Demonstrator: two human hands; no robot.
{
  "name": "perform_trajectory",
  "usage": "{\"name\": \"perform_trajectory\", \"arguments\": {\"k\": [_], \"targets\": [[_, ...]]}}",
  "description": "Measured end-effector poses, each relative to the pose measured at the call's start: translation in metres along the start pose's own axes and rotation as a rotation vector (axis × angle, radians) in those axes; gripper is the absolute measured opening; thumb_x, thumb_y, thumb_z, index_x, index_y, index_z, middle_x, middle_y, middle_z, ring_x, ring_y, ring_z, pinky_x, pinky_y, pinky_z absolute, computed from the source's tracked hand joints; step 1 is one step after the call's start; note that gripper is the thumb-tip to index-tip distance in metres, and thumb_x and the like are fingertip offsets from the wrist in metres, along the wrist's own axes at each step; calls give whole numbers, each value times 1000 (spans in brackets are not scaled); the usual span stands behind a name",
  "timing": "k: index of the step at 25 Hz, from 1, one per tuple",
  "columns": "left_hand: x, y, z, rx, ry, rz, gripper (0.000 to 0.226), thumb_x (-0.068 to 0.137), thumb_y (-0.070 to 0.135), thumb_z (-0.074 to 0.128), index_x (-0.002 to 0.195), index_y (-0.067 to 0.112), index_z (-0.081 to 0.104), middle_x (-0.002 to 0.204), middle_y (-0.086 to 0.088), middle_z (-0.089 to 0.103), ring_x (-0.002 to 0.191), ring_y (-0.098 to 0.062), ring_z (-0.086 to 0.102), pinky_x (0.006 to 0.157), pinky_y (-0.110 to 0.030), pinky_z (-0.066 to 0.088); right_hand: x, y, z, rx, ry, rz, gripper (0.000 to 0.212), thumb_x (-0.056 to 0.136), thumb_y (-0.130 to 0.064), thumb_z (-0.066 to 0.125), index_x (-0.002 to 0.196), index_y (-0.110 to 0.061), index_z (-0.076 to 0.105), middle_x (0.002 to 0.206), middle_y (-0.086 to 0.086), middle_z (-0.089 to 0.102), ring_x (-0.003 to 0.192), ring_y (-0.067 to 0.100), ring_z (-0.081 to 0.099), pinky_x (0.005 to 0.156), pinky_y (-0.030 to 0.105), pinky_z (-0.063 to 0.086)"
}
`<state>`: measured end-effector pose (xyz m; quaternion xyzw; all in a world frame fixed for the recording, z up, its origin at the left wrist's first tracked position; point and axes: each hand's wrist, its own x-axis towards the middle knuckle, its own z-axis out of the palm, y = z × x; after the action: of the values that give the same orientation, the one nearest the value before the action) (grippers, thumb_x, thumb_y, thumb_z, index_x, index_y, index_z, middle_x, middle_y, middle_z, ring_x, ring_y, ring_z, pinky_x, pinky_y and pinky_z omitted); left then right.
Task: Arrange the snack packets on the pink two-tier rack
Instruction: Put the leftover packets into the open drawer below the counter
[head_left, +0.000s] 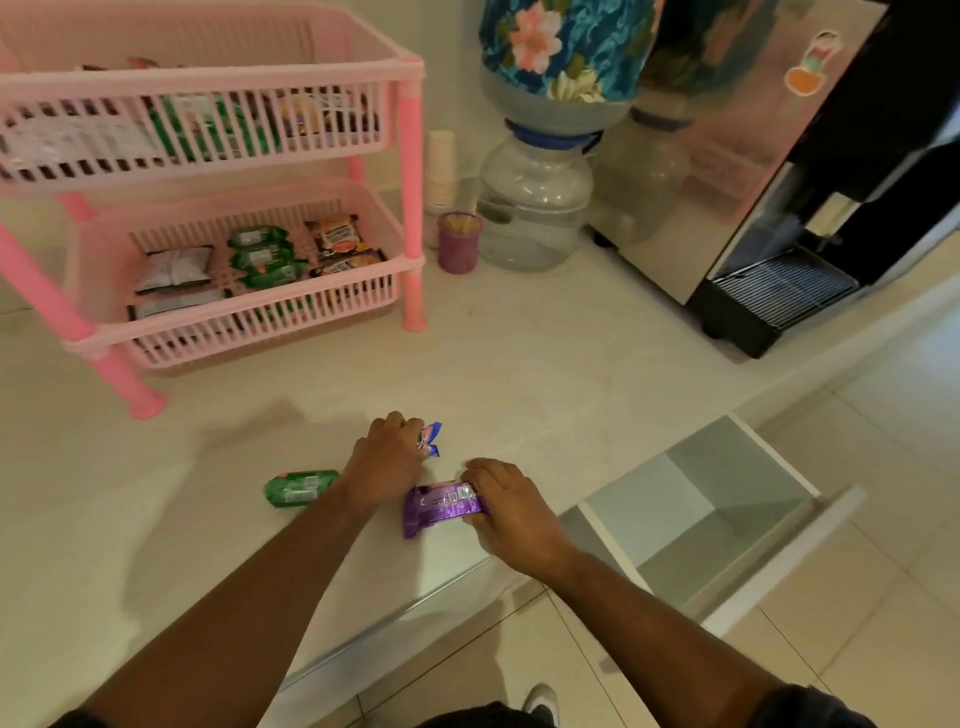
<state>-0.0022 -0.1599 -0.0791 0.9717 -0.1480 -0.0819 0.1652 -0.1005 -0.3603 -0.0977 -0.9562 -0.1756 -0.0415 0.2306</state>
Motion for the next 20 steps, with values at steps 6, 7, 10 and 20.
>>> {"name": "perform_trajectory", "arguments": {"k": [6, 7, 10, 20], "targets": [[20, 57, 18, -2, 17, 166, 35, 99, 28, 54, 126, 8, 60, 120, -8, 60, 107, -30, 55, 85, -42, 48, -26, 58, -42, 29, 46, 138, 44, 90, -30, 68, 131, -20, 53, 135, -1, 54, 111, 17, 58, 95, 30, 50], [21, 70, 21, -67, 43, 169, 34, 97, 29, 58, 123, 7, 62, 115, -9, 62, 103, -31, 57, 83, -44, 50, -30, 68, -50, 30, 48, 156, 45, 91, -31, 67, 132, -20, 52, 136, -1, 53, 112, 17, 58, 95, 30, 50], [27, 115, 29, -195, 79, 185, 33, 95, 38, 58, 119, 15, 62, 112, -4, 61, 101, -27, 58, 85, -43, 52, -46, 102, -74, 5, 58, 190, 45, 92, -34, 66, 132, -20, 52, 137, 0, 54, 112, 17, 58, 95, 31, 51], [43, 232, 68, -218, 85, 332, 39, 92, 39, 65, 120, 12, 62, 106, -6, 63, 95, -25, 60, 75, -38, 53, -98, 218, -149, -5, 36, 315, 34, 92, -30, 66, 124, -23, 55, 119, -4, 62, 100, 13, 61, 86, 32, 51]]}}
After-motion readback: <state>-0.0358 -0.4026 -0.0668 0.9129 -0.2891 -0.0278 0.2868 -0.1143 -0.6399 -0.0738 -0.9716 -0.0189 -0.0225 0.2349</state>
